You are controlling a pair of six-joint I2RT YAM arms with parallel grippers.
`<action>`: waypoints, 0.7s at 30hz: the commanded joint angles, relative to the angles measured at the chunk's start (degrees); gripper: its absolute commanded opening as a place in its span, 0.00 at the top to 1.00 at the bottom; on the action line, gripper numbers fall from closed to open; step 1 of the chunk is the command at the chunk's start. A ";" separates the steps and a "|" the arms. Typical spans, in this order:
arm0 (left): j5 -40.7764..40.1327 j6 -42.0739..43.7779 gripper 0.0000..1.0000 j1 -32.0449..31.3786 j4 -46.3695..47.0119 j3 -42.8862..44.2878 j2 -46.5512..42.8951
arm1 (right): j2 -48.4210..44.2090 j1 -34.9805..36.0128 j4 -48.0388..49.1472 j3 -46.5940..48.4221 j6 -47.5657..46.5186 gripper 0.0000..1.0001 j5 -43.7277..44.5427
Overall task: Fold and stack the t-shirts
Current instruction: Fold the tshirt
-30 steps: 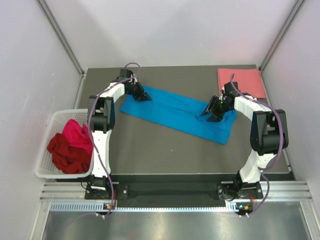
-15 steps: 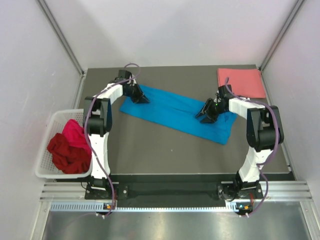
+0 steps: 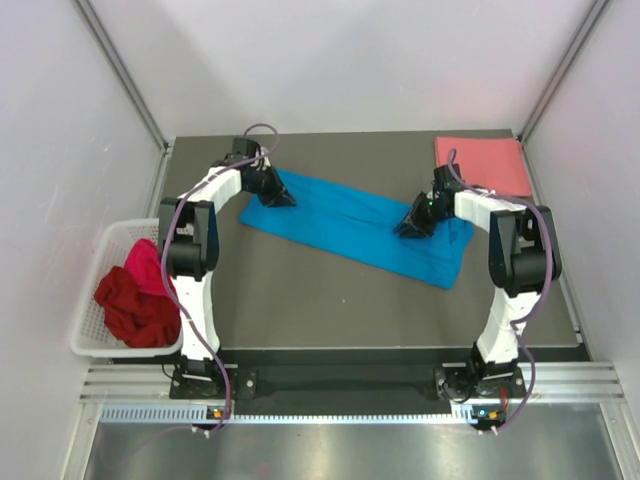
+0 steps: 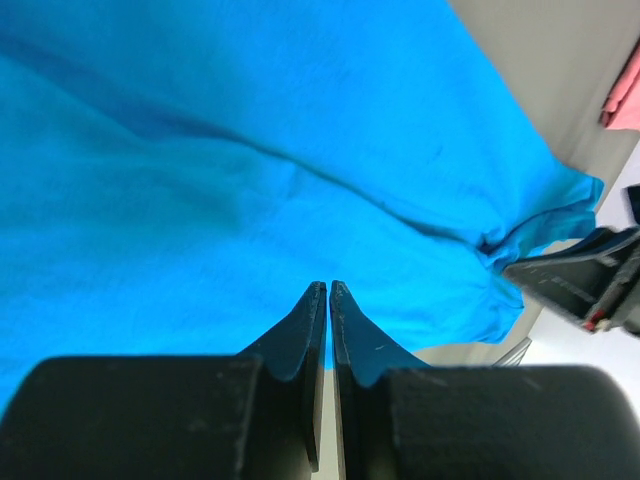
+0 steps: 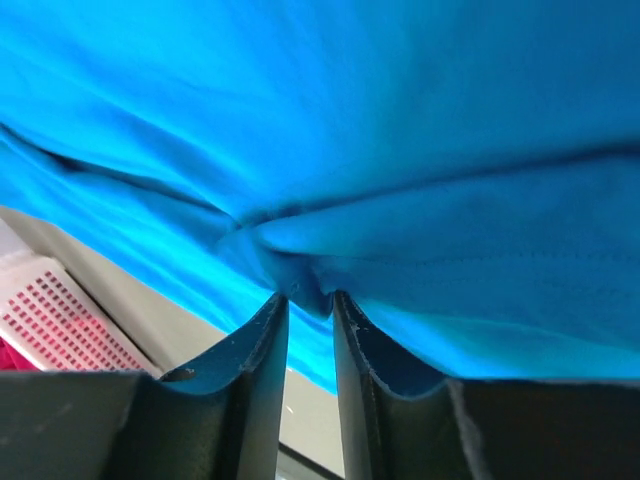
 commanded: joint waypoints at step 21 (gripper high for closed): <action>-0.50 2.24 0.91 -0.05 -1.09 -8.35 -10.03 | 7.28 -0.05 -14.24 31.73 -12.39 0.48 7.21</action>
